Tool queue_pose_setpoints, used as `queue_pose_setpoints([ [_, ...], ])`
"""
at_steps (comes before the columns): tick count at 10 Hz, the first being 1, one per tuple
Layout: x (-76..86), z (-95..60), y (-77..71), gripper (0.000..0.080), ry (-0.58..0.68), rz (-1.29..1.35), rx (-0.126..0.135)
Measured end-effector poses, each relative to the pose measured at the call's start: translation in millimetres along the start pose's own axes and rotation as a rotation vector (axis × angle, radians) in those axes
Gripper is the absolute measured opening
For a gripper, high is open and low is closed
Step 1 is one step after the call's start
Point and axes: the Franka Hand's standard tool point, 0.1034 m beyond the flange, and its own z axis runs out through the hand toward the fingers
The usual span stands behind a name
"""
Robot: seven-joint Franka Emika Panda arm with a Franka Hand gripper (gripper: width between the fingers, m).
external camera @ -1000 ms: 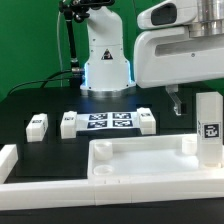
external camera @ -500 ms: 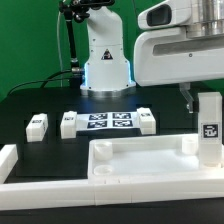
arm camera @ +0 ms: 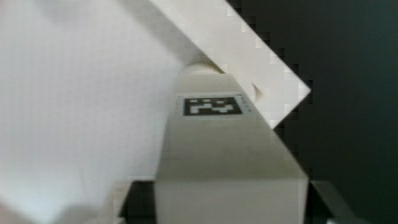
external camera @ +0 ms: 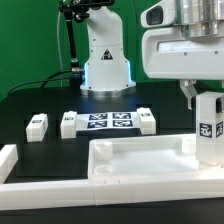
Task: Assemble desk
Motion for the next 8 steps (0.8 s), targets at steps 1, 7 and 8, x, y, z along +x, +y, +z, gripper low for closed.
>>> queue_pose_setpoints([
  [1,2.6,-0.1,2.3,0.0288,-0.015,0.14,0.018],
  [7,-3.0,0.2,1.8,0.0469,-0.027,0.355,0.022],
  [8,0.2,-2.0,0.4,0.0586,-0.027,0.147,0.015],
])
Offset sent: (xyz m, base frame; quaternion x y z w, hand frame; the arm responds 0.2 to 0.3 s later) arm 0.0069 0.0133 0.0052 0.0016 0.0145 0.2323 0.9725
